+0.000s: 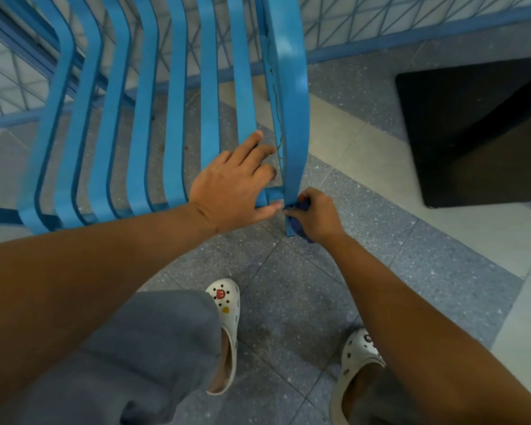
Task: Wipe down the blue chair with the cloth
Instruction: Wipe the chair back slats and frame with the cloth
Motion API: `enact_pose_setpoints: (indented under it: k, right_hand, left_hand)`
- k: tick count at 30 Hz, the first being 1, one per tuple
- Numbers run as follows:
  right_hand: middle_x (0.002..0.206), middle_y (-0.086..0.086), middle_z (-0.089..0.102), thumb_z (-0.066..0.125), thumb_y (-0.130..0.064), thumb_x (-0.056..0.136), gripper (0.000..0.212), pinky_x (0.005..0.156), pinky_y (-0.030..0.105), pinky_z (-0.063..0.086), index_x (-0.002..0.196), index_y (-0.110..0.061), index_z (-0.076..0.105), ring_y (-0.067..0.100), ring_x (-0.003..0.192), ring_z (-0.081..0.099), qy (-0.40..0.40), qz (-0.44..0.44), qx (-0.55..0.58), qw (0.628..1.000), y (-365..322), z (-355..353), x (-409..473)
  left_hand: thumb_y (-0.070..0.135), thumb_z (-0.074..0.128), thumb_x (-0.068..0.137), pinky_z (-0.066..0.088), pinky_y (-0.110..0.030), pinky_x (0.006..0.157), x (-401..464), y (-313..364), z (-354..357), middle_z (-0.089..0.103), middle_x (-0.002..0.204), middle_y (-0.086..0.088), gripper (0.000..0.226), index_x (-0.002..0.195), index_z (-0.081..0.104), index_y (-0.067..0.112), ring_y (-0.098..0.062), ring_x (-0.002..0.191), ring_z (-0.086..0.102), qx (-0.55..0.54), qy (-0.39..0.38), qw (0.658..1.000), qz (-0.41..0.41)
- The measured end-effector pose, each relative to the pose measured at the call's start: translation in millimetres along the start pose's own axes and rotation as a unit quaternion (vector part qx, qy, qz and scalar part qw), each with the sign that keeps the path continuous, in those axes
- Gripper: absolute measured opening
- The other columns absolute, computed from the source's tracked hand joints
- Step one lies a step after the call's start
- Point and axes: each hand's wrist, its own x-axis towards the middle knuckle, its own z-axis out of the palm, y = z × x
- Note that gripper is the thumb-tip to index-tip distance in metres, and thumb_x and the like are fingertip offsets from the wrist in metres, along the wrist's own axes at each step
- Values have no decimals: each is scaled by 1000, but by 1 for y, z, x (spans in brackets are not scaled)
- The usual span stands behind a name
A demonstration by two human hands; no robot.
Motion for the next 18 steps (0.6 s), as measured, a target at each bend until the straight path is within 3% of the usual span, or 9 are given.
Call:
enact_pose_setpoints:
  k: [3,5,8,11,18]
  right_hand:
    - [88,0,62,85,-26,78,29,67,27,45,83,-20,58,16,80,58,79,-84,34,993,-5,-4,-11]
    - [88,1,61,83,-23,80,27,68,30,47,84,-20,57,19,80,59,111,-93,53,988,-4,4,-18]
    - [86,2,62,82,-28,82,27,71,39,51,85,-20,55,21,80,59,80,-12,43,996,4,19,-13]
    - [86,2,64,82,-32,83,27,73,37,52,87,-19,58,24,84,63,25,50,0,998,11,19,-4]
    - [87,-3,56,77,-36,84,31,63,27,42,89,-16,53,15,73,53,101,-122,-2,987,0,5,-15]
  left_hand:
    - [71,47,90,49,-47,90,0,0,1,52,144,-14,65,113,62,13,-34,148,34,2,9,1000,2]
    - [72,45,90,47,-46,90,-1,0,2,52,145,-14,65,112,62,13,-34,148,33,7,8,1000,1]
    - [72,47,90,46,-46,91,0,0,2,50,148,-13,64,112,62,13,-34,149,31,12,5,1000,3]
    - [71,48,90,46,-46,92,0,0,1,49,148,-13,63,112,62,13,-34,149,32,11,7,1000,6]
    - [72,42,93,44,-45,92,-1,-1,2,49,149,-12,65,111,62,12,-33,149,32,7,11,1000,2]
